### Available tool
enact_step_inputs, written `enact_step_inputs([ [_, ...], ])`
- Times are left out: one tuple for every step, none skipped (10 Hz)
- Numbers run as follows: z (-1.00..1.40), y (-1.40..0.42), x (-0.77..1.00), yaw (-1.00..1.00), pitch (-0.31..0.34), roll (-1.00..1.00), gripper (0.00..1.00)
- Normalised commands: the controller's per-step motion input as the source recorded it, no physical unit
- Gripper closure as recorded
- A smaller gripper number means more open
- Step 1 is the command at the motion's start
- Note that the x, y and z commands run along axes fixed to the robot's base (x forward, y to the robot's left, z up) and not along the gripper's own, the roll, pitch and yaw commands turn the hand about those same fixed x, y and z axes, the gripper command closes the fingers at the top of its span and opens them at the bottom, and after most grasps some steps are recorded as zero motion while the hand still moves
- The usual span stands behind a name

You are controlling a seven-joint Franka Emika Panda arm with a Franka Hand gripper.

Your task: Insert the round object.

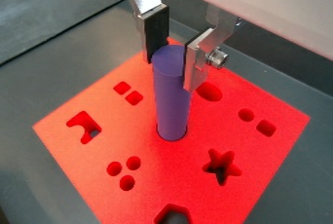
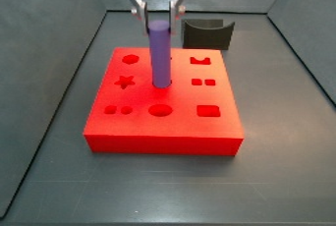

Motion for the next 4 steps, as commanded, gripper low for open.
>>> enact_step_inputs([
  [-0.94, 0.00, 0.11, -0.04, -0.127, 0.08, 1.00],
  [-0.93, 0.00, 0.07, -0.05, -0.131, 0.08, 1.00],
  [-0.05, 0.00, 0.11, 0.00, 0.000, -0.02, 1.00],
  [0.00, 0.00, 0.00, 0.00, 0.000, 0.00, 1.00],
])
